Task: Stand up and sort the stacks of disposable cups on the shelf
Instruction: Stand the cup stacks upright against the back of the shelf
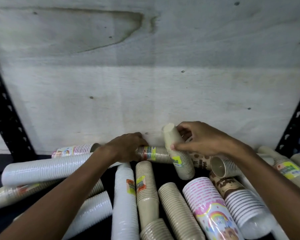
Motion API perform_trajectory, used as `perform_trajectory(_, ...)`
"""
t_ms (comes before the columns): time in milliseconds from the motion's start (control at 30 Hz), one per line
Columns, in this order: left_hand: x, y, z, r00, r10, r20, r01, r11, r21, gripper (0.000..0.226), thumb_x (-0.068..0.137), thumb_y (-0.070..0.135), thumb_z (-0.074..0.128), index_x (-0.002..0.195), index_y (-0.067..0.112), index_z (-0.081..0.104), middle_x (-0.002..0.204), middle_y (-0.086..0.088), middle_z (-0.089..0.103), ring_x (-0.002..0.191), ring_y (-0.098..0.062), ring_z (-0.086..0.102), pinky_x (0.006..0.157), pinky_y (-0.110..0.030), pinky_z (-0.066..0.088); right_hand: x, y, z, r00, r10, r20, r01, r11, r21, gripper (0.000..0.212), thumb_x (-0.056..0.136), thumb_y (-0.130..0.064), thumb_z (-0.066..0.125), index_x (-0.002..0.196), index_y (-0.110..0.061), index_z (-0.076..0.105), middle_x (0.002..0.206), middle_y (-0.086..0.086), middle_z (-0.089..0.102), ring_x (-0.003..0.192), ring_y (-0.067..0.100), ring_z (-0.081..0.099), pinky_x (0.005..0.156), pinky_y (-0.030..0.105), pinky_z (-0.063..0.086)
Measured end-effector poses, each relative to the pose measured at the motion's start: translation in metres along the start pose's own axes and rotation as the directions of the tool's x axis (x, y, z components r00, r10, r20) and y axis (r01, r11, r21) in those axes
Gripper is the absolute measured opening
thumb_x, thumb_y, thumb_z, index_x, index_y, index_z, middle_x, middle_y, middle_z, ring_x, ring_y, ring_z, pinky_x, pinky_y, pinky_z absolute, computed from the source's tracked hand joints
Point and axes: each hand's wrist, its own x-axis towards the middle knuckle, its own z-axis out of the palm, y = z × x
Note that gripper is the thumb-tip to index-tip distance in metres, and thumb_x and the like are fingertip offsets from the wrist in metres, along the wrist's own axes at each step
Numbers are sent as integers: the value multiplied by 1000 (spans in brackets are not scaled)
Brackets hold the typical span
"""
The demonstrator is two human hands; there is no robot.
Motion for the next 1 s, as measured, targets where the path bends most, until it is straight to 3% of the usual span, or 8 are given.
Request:
perform_trajectory(133,-10,-3,-2,995,-67,-77,63,996,-60,59,85,37,71,138,23,49,129,0,52,117,-20,53,99,-35,44,-4,9,-4,988,90,-121,-75,989,127,50,68,-48,75,111,-25,66,101,-9,72,93,10,69,89,42,57)
perform_trajectory(233,-17,1,2,979,-118,-166,96,986,-133,57,86,34,70,137,20,49,128,-4,58,115,-21,55,95,-32,44,-8,10,-7,977,128,-170,-89,972,218,68,53,-60,67,111,-23,66,102,-7,73,95,13,70,90,45,57)
perform_trajectory(300,-20,4,5,960,-160,-231,119,976,-181,54,86,31,70,134,17,49,127,-6,61,112,-23,57,91,-33,45,-10,11,-6,978,122,-172,-70,958,280,70,52,-58,64,112,-23,66,103,-6,73,96,13,70,93,46,55)
perform_trajectory(433,-21,16,12,916,-264,-301,178,942,-283,53,85,30,70,129,14,46,123,-9,58,108,-24,55,86,-34,44,-10,16,-3,981,129,-148,-67,930,362,61,54,-51,66,111,-28,60,109,-5,72,101,15,69,94,48,55)
perform_trajectory(633,-17,25,23,848,-345,-402,167,894,-416,66,86,39,70,141,16,42,128,-12,49,111,-30,57,93,-40,49,3,22,9,989,105,-108,-58,927,370,62,59,-43,71,118,-30,60,108,-4,71,97,20,71,88,51,58)
perform_trajectory(733,-17,26,17,852,-346,-392,151,881,-448,65,85,44,69,139,20,43,126,-9,47,111,-30,58,94,-43,49,6,21,11,987,111,-117,-65,938,341,51,74,-31,72,123,-28,58,108,-5,71,96,17,71,90,49,57)
perform_trajectory(867,-24,13,1,847,-327,-418,99,871,-481,77,70,68,65,135,32,43,119,-3,41,101,-26,63,88,-47,55,8,28,13,987,123,-107,-77,930,359,41,81,-18,72,120,-21,59,110,2,71,100,19,71,87,46,60)
perform_trajectory(1000,-36,-5,-28,846,-329,-421,78,856,-512,66,69,54,80,128,41,54,113,0,53,100,-18,61,85,-38,56,7,29,13,985,141,-101,-93,919,382,38,85,-11,70,121,-18,59,109,3,71,99,18,71,86,44,60)
